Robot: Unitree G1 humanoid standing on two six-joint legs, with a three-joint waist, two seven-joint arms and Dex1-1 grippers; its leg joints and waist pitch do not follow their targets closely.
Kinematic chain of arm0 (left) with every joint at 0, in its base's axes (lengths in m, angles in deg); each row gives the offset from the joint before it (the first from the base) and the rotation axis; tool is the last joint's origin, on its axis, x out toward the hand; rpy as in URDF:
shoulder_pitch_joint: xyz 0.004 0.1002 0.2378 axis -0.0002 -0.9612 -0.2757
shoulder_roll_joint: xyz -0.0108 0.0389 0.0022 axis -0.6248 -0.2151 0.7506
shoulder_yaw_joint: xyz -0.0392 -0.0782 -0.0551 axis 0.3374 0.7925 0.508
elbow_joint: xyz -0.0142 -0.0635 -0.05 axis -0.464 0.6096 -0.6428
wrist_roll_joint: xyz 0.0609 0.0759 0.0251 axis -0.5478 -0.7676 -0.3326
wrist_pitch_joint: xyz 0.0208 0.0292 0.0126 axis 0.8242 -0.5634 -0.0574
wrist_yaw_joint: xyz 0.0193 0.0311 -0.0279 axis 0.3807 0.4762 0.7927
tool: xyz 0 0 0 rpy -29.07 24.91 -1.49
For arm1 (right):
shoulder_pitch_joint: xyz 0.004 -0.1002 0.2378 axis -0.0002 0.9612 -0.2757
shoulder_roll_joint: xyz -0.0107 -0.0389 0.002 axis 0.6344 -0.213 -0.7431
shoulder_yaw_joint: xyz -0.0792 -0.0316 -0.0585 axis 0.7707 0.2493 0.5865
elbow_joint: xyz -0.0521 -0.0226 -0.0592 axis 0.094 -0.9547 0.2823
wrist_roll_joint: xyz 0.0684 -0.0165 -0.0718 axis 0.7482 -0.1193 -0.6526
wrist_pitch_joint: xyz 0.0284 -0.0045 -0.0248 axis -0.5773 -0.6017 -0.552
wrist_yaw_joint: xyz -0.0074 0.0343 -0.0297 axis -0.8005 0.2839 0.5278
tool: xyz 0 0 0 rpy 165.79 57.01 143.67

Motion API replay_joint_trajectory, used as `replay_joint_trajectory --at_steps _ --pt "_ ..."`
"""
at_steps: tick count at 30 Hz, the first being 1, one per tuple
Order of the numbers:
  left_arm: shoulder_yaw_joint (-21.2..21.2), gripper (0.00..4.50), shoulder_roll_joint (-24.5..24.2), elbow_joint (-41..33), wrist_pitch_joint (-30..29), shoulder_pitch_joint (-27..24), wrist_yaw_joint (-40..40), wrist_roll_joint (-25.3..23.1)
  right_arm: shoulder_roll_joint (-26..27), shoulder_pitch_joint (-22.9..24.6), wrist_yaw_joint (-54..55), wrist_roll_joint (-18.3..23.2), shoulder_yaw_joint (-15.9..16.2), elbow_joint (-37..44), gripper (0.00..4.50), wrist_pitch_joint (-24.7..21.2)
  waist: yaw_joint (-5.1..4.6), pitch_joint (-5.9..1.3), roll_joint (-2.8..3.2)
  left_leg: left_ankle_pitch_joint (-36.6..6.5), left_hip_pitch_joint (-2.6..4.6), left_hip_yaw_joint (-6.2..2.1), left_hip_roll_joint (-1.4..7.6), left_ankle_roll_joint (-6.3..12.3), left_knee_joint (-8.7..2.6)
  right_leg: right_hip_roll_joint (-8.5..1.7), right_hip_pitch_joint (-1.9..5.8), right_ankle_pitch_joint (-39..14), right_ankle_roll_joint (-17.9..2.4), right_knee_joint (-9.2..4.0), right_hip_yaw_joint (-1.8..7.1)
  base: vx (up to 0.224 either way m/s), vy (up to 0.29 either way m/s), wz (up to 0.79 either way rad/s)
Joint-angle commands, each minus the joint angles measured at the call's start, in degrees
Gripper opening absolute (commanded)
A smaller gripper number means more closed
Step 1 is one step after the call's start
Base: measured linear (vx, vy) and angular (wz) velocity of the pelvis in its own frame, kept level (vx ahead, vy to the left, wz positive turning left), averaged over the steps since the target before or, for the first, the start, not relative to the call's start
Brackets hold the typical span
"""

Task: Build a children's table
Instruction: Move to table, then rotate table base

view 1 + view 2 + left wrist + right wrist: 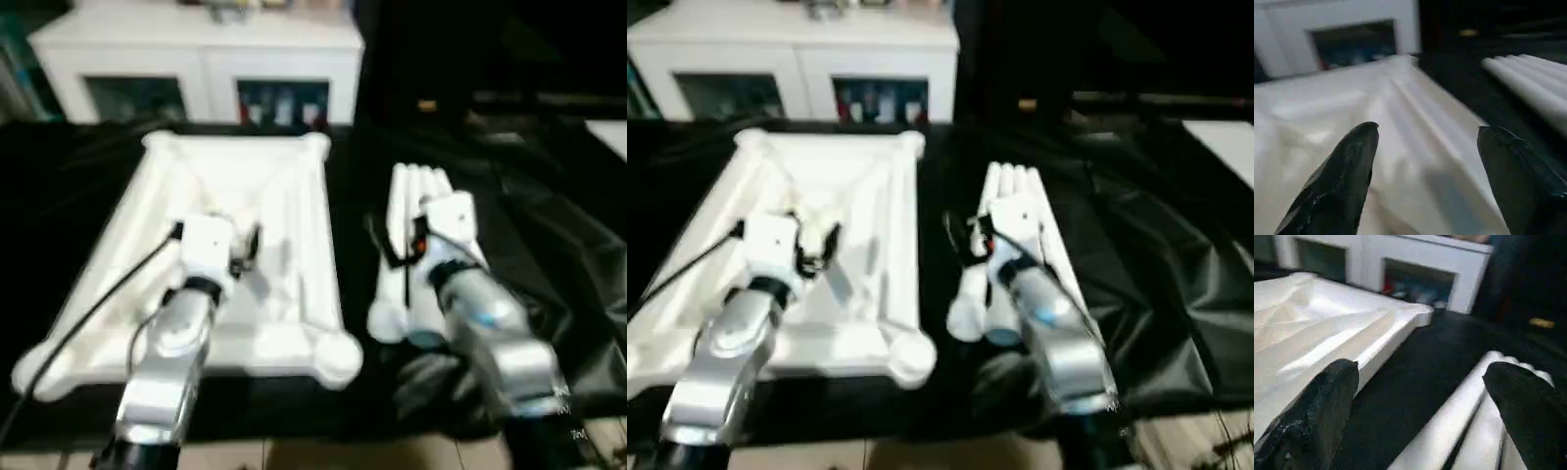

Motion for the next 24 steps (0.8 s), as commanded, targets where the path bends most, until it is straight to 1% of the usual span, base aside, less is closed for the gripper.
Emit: replay_joint_trajectory --at_steps 1,2,3,4,5,6,7,8,9,10,11,12,13,14,15,16,17,18,19,20,22,23,24 --pt "0.1 3.62 -3.4 -0.9 0.2 -0.5 -5.1 1.3 -1.6 -0.3 -5.4 2.6 1.6 4.0 4.50 -0.6 1.05 -3.40 -0.38 2.3 1.15 -0.68 4.05 3.63 -4.11 -3.59 4.63 26.9 -8.1 -4.02 1.44 0.000 0.000 0.00" --pt "-0.2 3.62 -4.6 -0.6 1.0 -0.4 -6.8 1.2 -2.4 -0.5 -7.3 3.5 1.9 4.6 4.50 -0.7 1.02 -2.63 0.14 -4.7 2.04 -0.72 5.08 3.57 -5.24 -3.51 3.89 13.9 -10.9 -4.96 1.34 0.000 0.000 0.00" --pt "-0.3 3.62 -5.0 -0.5 1.4 -0.4 -7.3 1.1 -2.8 -0.5 -8.0 3.9 2.0 4.8 4.50 -0.8 1.02 -2.63 0.14 -4.7 2.04 -0.72 5.08 3.57 -5.24 -3.51 3.89 13.9 -10.9 -4.96 1.34 0.000 0.000 0.00" --pt "-0.5 3.62 -6.9 -0.3 3.7 -0.1 -10.6 1.9 -4.8 -0.7 -11.7 5.9 2.2 6.1 4.50 -1.4 1.18 -2.00 0.61 -12.4 2.84 -0.29 6.21 3.20 -6.23 -3.84 3.46 0.5 -14.2 -6.10 1.45 -0.054 -0.022 0.11" --pt "-0.4 3.62 -8.6 -0.7 5.8 0.1 -14.7 3.6 -7.1 -1.0 -15.4 7.5 2.4 7.3 4.50 -2.0 1.14 -1.78 0.62 -14.7 2.77 -0.06 6.48 2.51 -6.62 -3.92 3.62 -3.4 -14.4 -6.34 1.42 -0.080 -0.018 0.14" --pt "-0.5 3.62 -9.2 -0.9 6.4 0.2 -16.3 4.2 -7.9 -1.1 -16.7 7.9 2.5 7.6 4.50 -2.1 1.50 -1.64 0.71 -18.6 3.35 0.55 6.84 0.57 -6.91 -3.94 3.20 -9.2 -14.0 -6.89 1.50 -0.055 -0.003 0.08" --pt "-1.0 3.62 -10.7 -1.9 6.3 0.1 -19.6 5.6 -9.3 -1.3 -18.6 8.5 2.6 7.8 4.50 -2.4 1.51 -1.57 0.48 -19.3 3.30 0.78 6.89 -0.15 -7.06 -3.88 3.08 -10.5 -13.7 -6.88 1.64 0.000 0.000 0.00" --pt "-2.0 3.62 -13.1 -3.5 4.6 -0.1 -24.2 7.4 -11.3 -1.5 -21.3 8.9 2.8 8.1 4.50 -2.7 2.15 -1.84 0.48 -18.5 3.41 1.21 6.93 -1.17 -7.20 -4.16 2.90 -10.8 -12.9 -6.81 1.85 0.000 0.000 0.00" --pt "-4.1 3.62 -16.7 -5.7 1.0 -0.4 -29.8 8.9 -13.9 -1.6 -24.9 9.3 3.4 8.4 4.50 -3.0 2.24 -1.92 0.57 -17.8 3.28 1.33 6.93 -1.22 -7.27 -4.12 2.94 -9.9 -12.8 -6.57 1.81 0.000 0.000 0.00" --pt "-5.6 3.62 -18.9 -6.7 0.0 -0.6 -32.9 9.1 -15.6 -1.5 -26.9 9.0 4.0 8.5 4.50 -2.9 2.53 -1.97 0.64 -16.7 3.31 1.52 7.01 -1.08 -7.38 -3.97 2.81 -8.8 -12.5 -6.45 1.68 0.000 0.000 0.00" --pt "-6.8 3.62 -20.4 -7.4 -0.5 -0.6 -34.9 9.1 -17.2 -1.3 -28.9 9.0 4.6 8.8 4.50 -3.0 2.40 -1.88 0.63 -16.5 3.08 1.78 6.93 -0.98 -7.42 -3.91 2.73 -8.1 -12.5 -6.30 1.73 0.000 0.000 0.00" --pt "-8.5 3.62 -22.6 -8.3 -3.1 -0.4 -38.0 9.8 -20.2 -0.7 -32.9 9.4 5.5 9.6 4.50 -4.5 2.39 -1.92 0.70 -16.4 3.03 1.87 6.84 -1.00 -7.36 -3.93 2.74 -7.7 -12.6 -6.25 1.75 0.000 0.000 0.00" --pt "-8.7 3.62 -23.0 -8.5 -3.9 -0.3 -38.6 10.0 -20.8 -0.6 -33.7 9.6 5.6 9.7 4.50 -4.9 2.55 -1.98 0.58 -15.5 3.02 1.98 6.86 -0.59 -7.28 -4.04 2.80 -6.6 -12.7 -6.30 1.85 0.000 0.000 0.00" --pt "-9.6 3.62 -24.0 -8.6 -4.1 -0.2 -40.0 9.9 -21.7 -0.3 -35.0 9.8 5.9 10.0 4.50 -5.0 2.61 -2.14 0.42 -13.6 2.81 2.11 6.85 -0.12 -7.15 -4.22 2.97 -4.8 -13.1 -6.19 1.90 0.000 0.000 0.00" --pt "-10.4 3.62 -24.9 -8.7 -4.7 -0.1 -41.2 9.8 -22.5 -0.1 -35.9 10.2 6.1 10.3 4.50 -5.5 2.67 -2.27 0.45 -12.7 2.74 2.14 6.84 0.16 -7.05 -4.27 3.03 -3.8 -13.4 -6.10 1.87 0.000 0.000 0.00" --pt "-12.1 3.62 -26.3 -8.3 -4.2 0.1 -42.7 8.3 -23.5 0.2 -37.2 10.6 6.4 10.8 4.50 -5.8 2.59 -2.34 0.32 -11.6 2.62 2.16 6.81 0.55 -7.00 -4.26 3.13 -2.6 -13.6 -6.01 1.85 0.000 0.000 0.00" --pt "-13.4 3.62 -27.0 -7.1 -2.6 0.3 -43.5 6.5 -24.5 0.5 -38.1 10.9 6.7 11.1 4.50 -6.2 2.72 -2.54 0.19 -8.6 2.49 2.27 6.83 2.07 -6.70 -4.19 3.25 0.9 -13.7 -5.81 1.79 0.000 0.000 0.00" --pt "-14.0 3.62 -27.1 -5.5 -0.9 0.6 -43.7 4.7 -25.1 0.7 -38.7 11.3 7.0 11.5 4.50 -6.5 2.71 -2.51 0.14 -7.9 2.40 2.27 6.80 2.62 -6.65 -4.17 3.31 1.6 -13.7 -5.86 1.77 0.000 0.000 0.00" --pt "-14.2 3.62 -27.1 -5.0 -0.4 0.7 -43.7 4.3 -25.3 0.8 -38.9 11.4 7.1 11.7 4.50 -6.6 2.73 -2.50 0.08 -7.3 2.43 2.41 6.82 3.20 -6.54 -4.24 3.32 2.0 -13.9 -5.91 1.79 0.000 0.000 0.00" --pt "-14.5 3.46 -27.0 -3.8 0.5 1.1 -43.7 3.3 -25.6 1.0 -39.5 11.9 7.2 12.0 4.50 -6.9 2.77 -2.48 0.13 -7.0 2.39 2.45 6.90 3.31 -6.55 -4.38 3.34 1.5 -14.4 -5.99 1.77 0.000 0.000 0.00" --pt "-15.6 3.28 -27.9 -2.2 0.4 2.0 -44.5 2.2 -26.3 1.5 -41.0 13.6 7.3 13.1 4.50 -7.8 2.83 -2.50 0.15 -7.7 2.49 2.45 7.04 3.20 -6.60 -4.39 3.33 0.4 -14.7 -5.96 1.71 0.000 0.000 0.00" --pt "-16.4 3.28 -28.9 -1.7 -0.4 2.6 -45.5 2.2 -26.9 1.9 -42.2 14.4 7.7 14.1 4.50 -8.5 2.93 -2.46 0.42 -8.9 2.66 2.44 7.09 2.97 -6.66 -4.30 3.15 -0.9 -14.7 -6.05 1.70 0.000 0.000 0.00" --pt "-16.7 3.22 -29.3 -1.8 -1.2 2.8 -46.1 2.4 -27.2 2.2 -42.8 14.6 8.0 14.6 4.50 -8.9 2.92 -2.44 0.33 -9.2 2.67 2.41 7.10 2.73 -6.75 -4.27 3.16 -1.4 -14.7 -6.04 1.68 0.000 0.000 0.00"
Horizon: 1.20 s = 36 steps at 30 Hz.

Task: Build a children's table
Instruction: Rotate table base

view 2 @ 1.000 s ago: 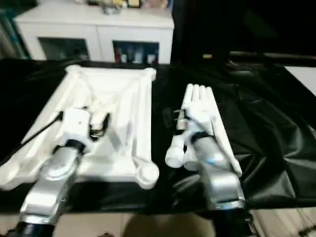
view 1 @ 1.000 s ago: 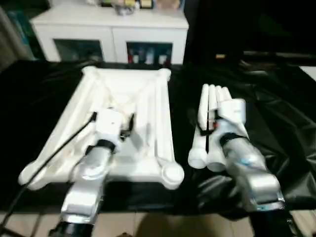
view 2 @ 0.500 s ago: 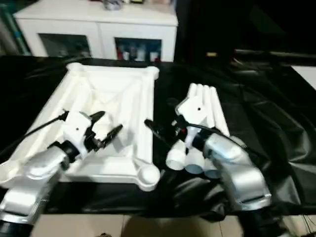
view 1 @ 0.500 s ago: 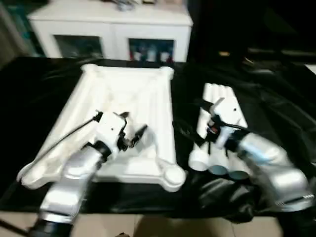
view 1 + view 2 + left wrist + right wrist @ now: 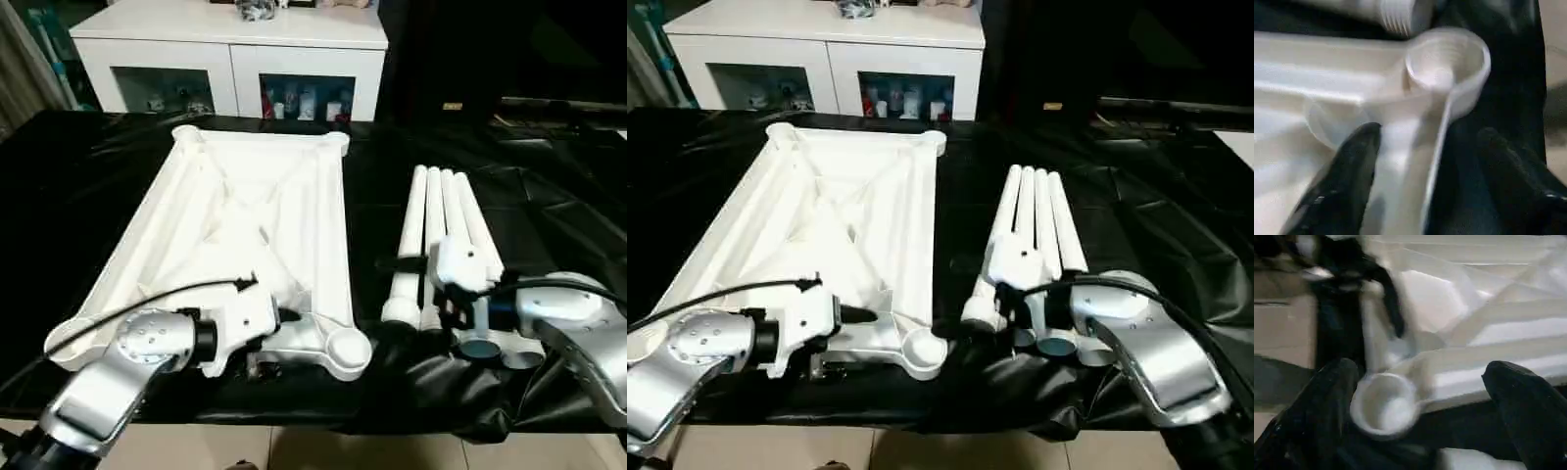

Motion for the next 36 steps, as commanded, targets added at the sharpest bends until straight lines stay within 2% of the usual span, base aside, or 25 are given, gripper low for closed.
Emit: replay_joint_trajectory --at_steps 1,2,3,4,6,8,10,12,13,21,23,28,29,36 --pt "-0.7 3.22 -0.8 -0.2 -0.9 1.0 -1.3 -0.6 -1.1 0.1 -1.5 1.3 0.6 2.0 4.50 -1.1 0.13 -2.80 -0.04 -10.7 1.13 -1.45 4.13 3.19 -5.59 -4.05 1.57 -2.6 -13.5 -4.31 2.51 0.000 0.000 0.00" --pt "-0.9 2.87 -1.1 -0.3 -1.6 1.2 -1.8 -0.2 -1.4 0.3 -2.0 1.0 0.9 2.2 4.50 -1.1 0.15 -2.64 -0.06 -11.9 1.19 -1.42 4.25 2.42 -5.74 -4.11 1.48 -4.2 -13.8 -4.47 2.53 0.000 0.000 0.00" --pt "-1.0 2.87 -1.3 -0.1 -1.7 1.5 -1.8 -0.3 -1.6 0.4 -2.4 0.7 0.9 2.3 4.50 -1.2 0.15 -2.61 -0.07 -12.2 1.23 -1.40 4.28 2.15 -5.78 -4.13 1.44 -4.7 -13.8 -4.51 2.56 0.000 0.000 0.00" --pt "-1.2 2.86 -1.5 0.1 -1.9 1.7 -1.9 -0.4 -1.8 0.6 -2.6 0.4 1.1 2.4 4.50 -1.4 0.20 -2.63 0.18 -12.5 1.27 -1.41 4.26 1.88 -5.76 -4.14 1.39 -4.9 -14.0 -4.48 2.58 0.000 0.000 0.00" --pt "-1.4 2.67 -2.2 0.6 -2.3 2.2 -2.1 -0.7 -2.5 1.1 -3.1 -0.2 1.7 2.6 4.50 -1.1 0.26 -2.61 0.11 -13.3 1.32 -1.34 4.27 1.22 -5.86 -4.05 1.33 -5.1 -13.8 -4.54 2.62 0.000 0.000 0.00" --pt "-1.0 2.43 -2.1 1.6 -1.5 2.5 -2.3 -1.5 -3.0 1.4 -3.6 0.4 1.9 3.0 4.50 -1.3 0.48 -2.66 0.05 -12.7 1.30 -1.27 4.24 1.34 -5.78 -4.14 1.35 -4.3 -13.7 -4.60 2.73 0.000 0.000 0.00" --pt "-0.6 2.41 -1.8 2.8 -1.1 2.9 -2.7 -2.1 -3.3 1.5 -3.9 0.3 2.0 3.3 4.50 -1.3 0.61 -2.74 0.08 -12.1 1.30 -1.27 4.28 1.41 -5.76 -4.16 1.35 -3.6 -13.9 -4.51 2.69 0.000 0.000 0.00" --pt "-0.7 2.05 -2.1 3.6 -1.2 3.2 -2.6 -2.4 -3.5 1.5 -4.0 0.2 2.2 3.3 4.50 -1.3 0.64 -2.74 0.07 -11.7 1.25 -1.30 4.30 1.43 -5.77 -4.16 1.42 -3.0 -14.0 -4.43 2.64 0.000 0.000 0.00" --pt "-0.8 2.05 -2.4 4.1 -0.9 3.4 -2.5 -2.7 -3.6 1.5 -4.0 0.0 2.4 3.2 4.50 -1.2 0.62 -2.73 0.06 -11.8 1.27 -1.26 4.27 1.46 -5.74 -4.13 1.37 -2.9 -14.0 -4.44 2.65 0.000 0.000 0.00" --pt "-0.8 1.56 -2.5 5.3 -0.8 3.8 -1.6 -3.1 -3.5 1.5 -4.3 -0.5 2.9 3.2 4.50 -0.9 0.64 -2.66 0.03 -12.6 1.29 -1.28 4.38 1.32 -5.86 -4.22 1.29 -4.4 -14.1 -4.56 2.67 0.000 0.000 0.00" --pt "-0.8 1.26 -2.4 5.3 -1.1 3.7 -1.8 -3.3 -3.4 1.5 -4.4 -0.5 3.0 3.3 4.50 -0.9 0.63 -2.62 0.07 -12.9 1.28 -1.29 4.39 1.17 -5.91 -4.25 1.29 -4.8 -14.1 -4.59 2.68 0.000 0.000 0.00" --pt "-0.9 1.06 -2.1 6.1 -1.0 3.9 -1.8 -3.9 -3.5 1.6 -4.4 -0.3 3.4 3.5 4.50 -1.0 0.63 -2.55 0.03 -13.4 1.27 -1.27 4.39 0.99 -5.95 -4.32 1.25 -5.6 -13.8 -4.73 2.76 0.000 0.000 0.00" --pt "-0.9 0.82 -2.1 6.2 -1.2 4.0 -1.8 -3.9 -3.5 1.5 -4.4 -0.4 3.5 3.5 4.50 -0.9 0.62 -2.55 -0.03 -13.4 1.25 -1.28 4.36 0.94 -5.95 -4.29 1.25 -6.0 -13.7 -4.72 2.75 0.000 0.000 0.00" --pt "-0.5 0.46 -1.3 9.4 -0.6 4.9 1.4 -6.0 -2.9 1.1 -3.6 -1.3 3.8 3.0 4.50 -0.5 0.36 -2.53 -0.15 -13.0 1.09 -1.29 4.33 1.00 -6.03 -4.31 1.35 -5.9 -13.5 -4.77 2.72 0.000 0.000 0.00"
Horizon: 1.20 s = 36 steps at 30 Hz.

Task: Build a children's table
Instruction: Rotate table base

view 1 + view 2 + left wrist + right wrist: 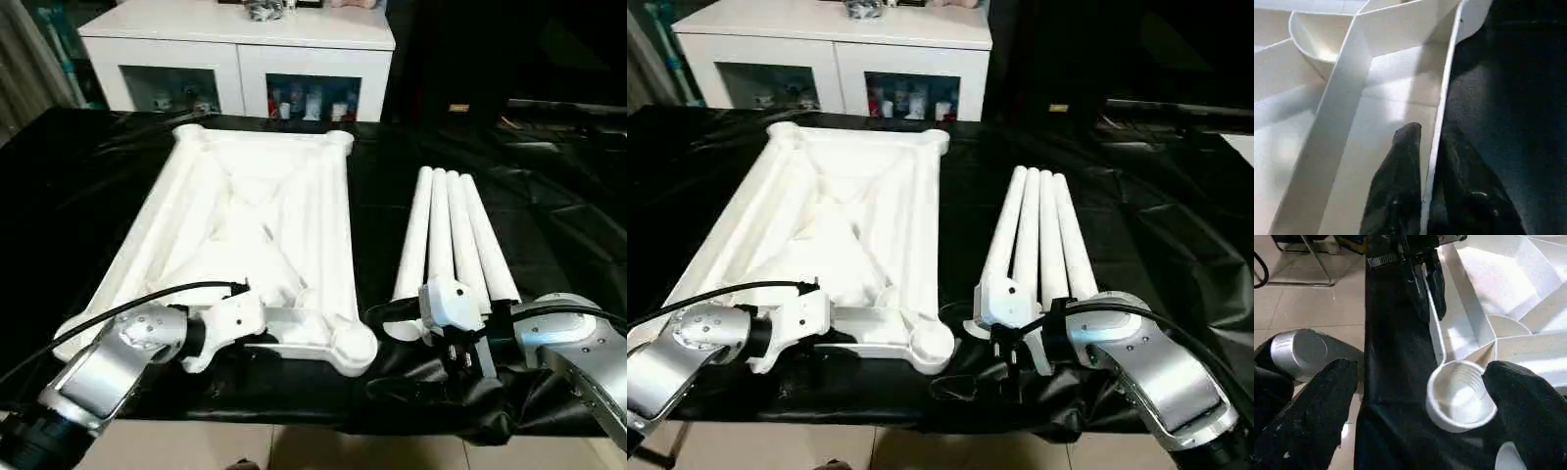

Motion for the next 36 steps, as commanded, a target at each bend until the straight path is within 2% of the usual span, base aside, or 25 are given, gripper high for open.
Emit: replay_joint_trajectory --at_steps 1,2,6,10,13,14,19,22,23,27,32,36 --pt "1.5 0.43 0.1 2.6 -0.4 0.9 4.3 -2.2 0.1 -0.6 0.3 -0.6 0.1 1.0 4.50 0.6 0.06 -2.56 -0.14 -13.0 1.02 -1.61 4.16 1.02 -5.96 -4.34 1.38 -5.8 -13.5 -4.76 2.69 0.000 0.000 0.00" --pt "2.3 0.27 0.8 4.2 0.5 1.5 6.4 -3.0 0.4 -0.7 0.8 -1.0 0.1 0.9 4.50 0.8 -0.18 -2.60 -0.18 -12.6 0.93 -1.63 4.15 1.09 -5.91 -4.33 1.47 -5.0 -13.6 -4.68 2.67 0.000 0.000 0.00" --pt "2.9 0.14 1.2 6.9 2.0 2.6 8.6 -4.4 0.9 -1.1 1.8 -2.0 0.2 0.2 4.50 1.6 -0.93 -2.67 -0.31 -11.6 0.65 -1.69 4.03 1.56 -5.84 -4.31 1.74 -4.4 -13.6 -4.65 2.56 0.000 0.000 0.00" --pt "3.5 0.02 1.4 9.1 5.1 3.3 10.4 -5.2 1.5 -1.7 2.7 -2.8 0.3 -0.8 4.50 2.3 -1.44 -2.87 -0.42 -9.0 0.71 -1.47 3.91 3.00 -5.45 -4.20 1.71 -1.2 -14.4 -4.52 2.53 0.000 0.000 0.00" --pt "3.8 0.00 1.7 11.6 9.5 3.9 10.8 -5.5 1.9 -2.0 3.0 -3.3 0.3 -1.5 4.50 2.8 -1.27 -2.89 -0.40 -8.0 0.82 -1.37 3.98 3.97 -5.36 -4.15 1.59 0.1 -14.9 -4.45 2.47 0.000 0.000 0.00" --pt "4.2 0.00 1.9 13.4 12.9 4.3 10.1 -5.1 2.0 -2.3 3.1 -3.7 0.3 -1.9 4.50 3.2 -1.13 -2.85 -0.42 -8.4 0.86 -1.30 4.08 3.95 -5.41 -4.19 1.56 -0.4 -14.8 -4.45 2.52 0.000 0.000 0.00" --pt "4.8 0.00 2.1 18.3 20.1 6.1 9.6 -4.1 2.2 -2.6 3.1 -4.2 0.1 -2.6 4.50 3.9 -0.70 -2.77 -0.50 -10.0 1.01 -1.14 4.14 3.11 -5.58 -4.20 1.36 -2.9 -14.4 -4.58 2.59 0.000 0.000 0.00" --pt "5.0 0.00 2.1 21.1 23.4 7.5 8.4 -3.8 2.4 -2.7 3.2 -4.7 0.1 -2.9 4.50 4.2 -0.53 -2.79 -0.58 -9.4 0.93 -1.01 4.17 2.96 -5.54 -4.31 1.34 -2.4 -13.9 -4.54 2.63 0.000 0.000 0.00" --pt "5.2 0.00 2.6 22.4 24.9 8.4 8.1 -3.6 2.5 -2.7 3.3 -4.8 0.1 -3.0 4.50 4.3 -0.47 -2.90 -0.44 -9.1 1.04 -0.98 4.17 2.88 -5.49 -4.32 1.33 -2.2 -13.9 -4.47 2.63 0.000 0.000 0.00" --pt "5.5 0.00 4.3 24.8 28.6 9.9 7.2 -2.9 2.6 -2.6 3.6 -5.0 0.3 -2.8 4.50 4.4 -0.22 -3.05 -0.37 -7.8 1.07 -0.89 4.31 3.06 -5.40 -4.32 1.34 0.6 -14.3 -4.17 2.59 0.000 0.000 0.00" --pt "4.8 0.00 6.4 25.1 30.8 10.2 5.8 -1.8 2.6 -2.3 3.5 -5.3 0.0 -2.7 4.50 4.5 0.82 -3.17 -0.29 -6.9 1.17 -0.64 4.41 3.59 -5.19 -4.41 1.27 2.0 -14.5 -4.01 2.64 0.000 0.000 0.00" --pt "4.1 0.00 7.6 24.0 31.7 9.4 4.3 -0.7 2.5 -2.0 3.5 -5.3 -0.2 -2.5 4.50 4.4 1.18 -3.09 -0.16 -7.6 1.21 -0.57 4.47 3.45 -5.29 -4.41 1.14 0.0 -14.1 -4.15 2.62 0.000 0.000 0.00"
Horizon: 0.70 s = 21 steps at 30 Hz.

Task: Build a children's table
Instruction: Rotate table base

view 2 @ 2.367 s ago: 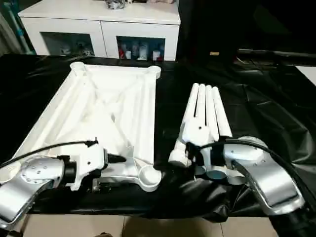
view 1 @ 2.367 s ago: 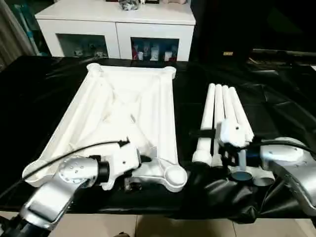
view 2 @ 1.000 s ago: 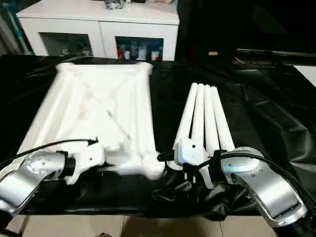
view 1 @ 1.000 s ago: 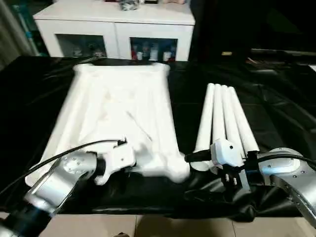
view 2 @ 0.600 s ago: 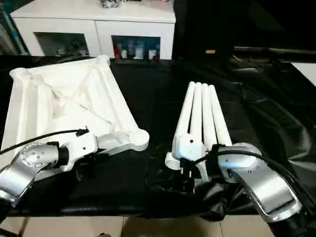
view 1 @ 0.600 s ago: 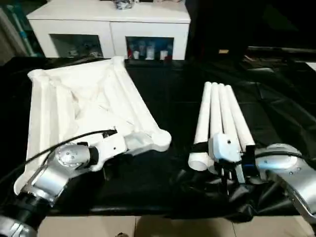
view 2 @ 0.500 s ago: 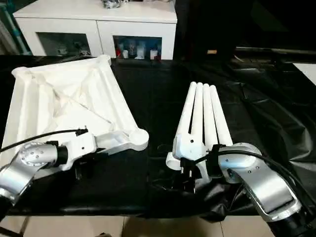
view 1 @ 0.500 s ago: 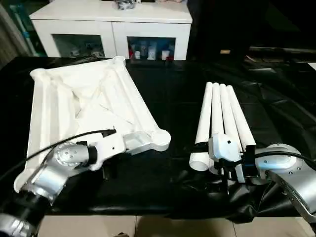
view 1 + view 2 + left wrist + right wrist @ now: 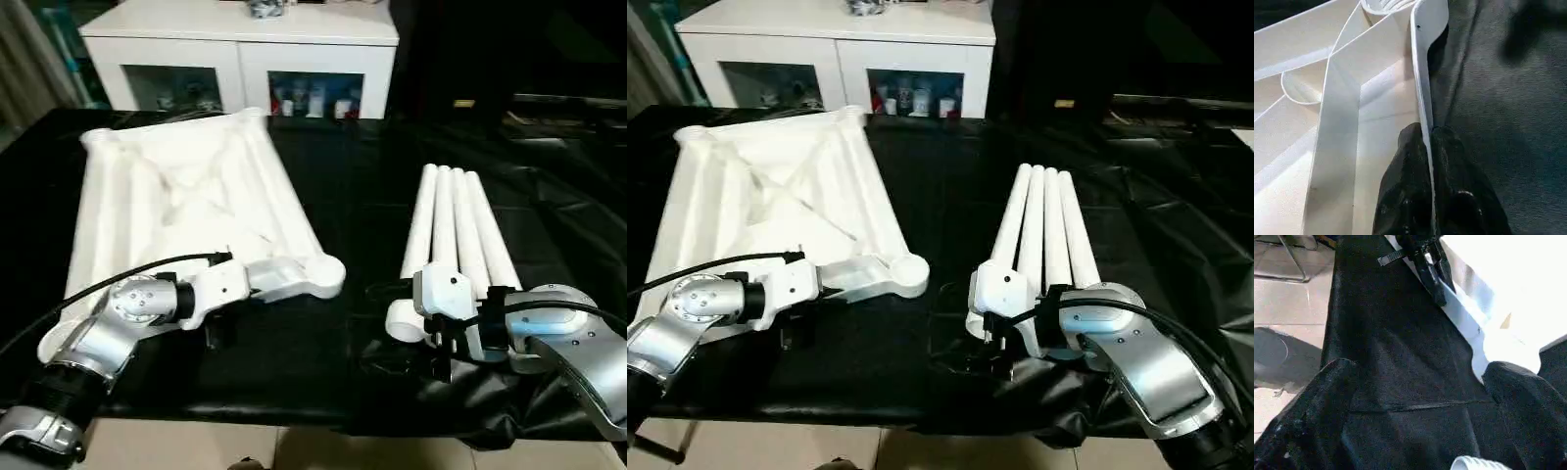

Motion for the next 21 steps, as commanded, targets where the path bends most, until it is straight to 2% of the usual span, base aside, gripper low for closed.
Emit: replay_joint_trajectory --at_steps 1,8,9,10,12,16,18,19,20,21 --pt "0.3 0.00 2.6 -2.8 4.6 0.1 0.1 4.3 -0.1 -0.2 0.1 -0.3 -0.2 0.3 4.50 0.4 -0.17 -3.00 -0.85 -8.3 1.30 -1.40 4.12 3.21 -4.91 -4.34 1.59 -1.0 -13.9 -4.28 2.66 0.000 0.000 0.00" --pt "0.6 0.00 2.9 -2.3 5.2 -0.5 1.3 2.2 0.1 -0.5 0.1 -0.7 0.0 -0.3 4.50 0.6 0.11 -3.05 -0.89 -8.7 1.29 -1.28 4.16 2.79 -5.04 -4.31 1.44 -1.4 -13.0 -4.23 2.57 0.000 0.000 0.00" --pt "0.6 0.00 2.8 -2.3 4.6 -0.6 1.2 2.1 0.2 -0.5 0.2 -0.8 0.0 -0.4 4.50 0.7 0.09 -3.04 -0.98 -8.6 1.28 -1.24 4.14 2.92 -5.02 -4.29 1.43 -1.2 -12.9 -4.20 2.56 0.000 0.000 0.00" --pt "0.6 0.00 1.8 -3.5 0.5 -1.0 2.8 -0.2 0.4 -0.8 0.3 -1.1 0.1 -0.7 4.50 0.9 0.09 -3.07 -0.91 -8.4 1.21 -1.22 4.13 3.08 -5.00 -4.39 1.48 -0.9 -12.9 -4.19 2.56 0.000 0.000 0.00" --pt "1.6 0.51 1.7 -4.6 -2.1 -1.2 1.2 1.8 0.8 -1.2 0.8 -1.3 0.1 -1.1 4.50 1.0 0.01 -2.99 -0.78 -8.6 1.17 -1.24 4.12 2.95 -5.08 -4.47 1.43 -1.9 -12.9 -4.25 2.52 0.000 0.000 0.00" --pt "3.9 0.67 1.7 -6.7 -2.3 -1.8 -0.3 4.6 1.4 -1.3 1.9 -1.2 -0.4 -1.0 4.50 0.2 -0.07 -3.16 -0.81 -7.8 1.07 -1.23 4.11 2.82 -5.01 -4.47 1.54 -0.5 -13.6 -4.08 2.48 0.000 0.000 0.00" --pt "5.3 1.02 1.0 -10.0 -3.7 -2.7 -0.7 6.3 2.1 -1.5 3.0 0.1 -1.2 -0.2 4.50 -2.3 -0.11 -3.20 -0.71 -7.0 1.14 -1.27 4.13 3.04 -4.96 -4.20 1.46 2.3 -14.2 -3.73 2.31 0.000 0.000 0.00" --pt "5.3 1.06 1.0 -10.0 -3.7 -2.7 -0.7 6.3 2.1 -1.5 3.0 0.1 -1.2 -0.2 4.50 -2.3 -0.28 -3.11 -0.93 -6.9 1.06 -1.26 4.07 3.23 -4.98 -4.11 1.51 3.0 -14.3 -3.73 2.29 0.000 0.000 0.00" --pt "6.8 1.06 0.1 -13.9 -5.3 -4.0 -0.4 7.4 2.7 -1.7 4.2 0.9 -2.3 0.5 4.50 -4.2 -0.36 -3.06 -1.01 -7.2 1.05 -1.21 4.00 3.30 -4.97 -4.11 1.54 2.9 -14.3 -3.78 2.31 0.000 0.000 0.00" --pt "8.3 1.06 -0.7 -17.7 -6.9 -5.3 0.0 8.7 3.2 -1.8 5.3 1.4 -3.0 1.1 4.50 -5.8 -0.35 -3.09 -0.76 -7.4 1.03 -1.36 4.12 3.23 -5.02 -4.37 1.70 2.7 -14.4 -3.67 2.33 0.000 0.000 0.00"
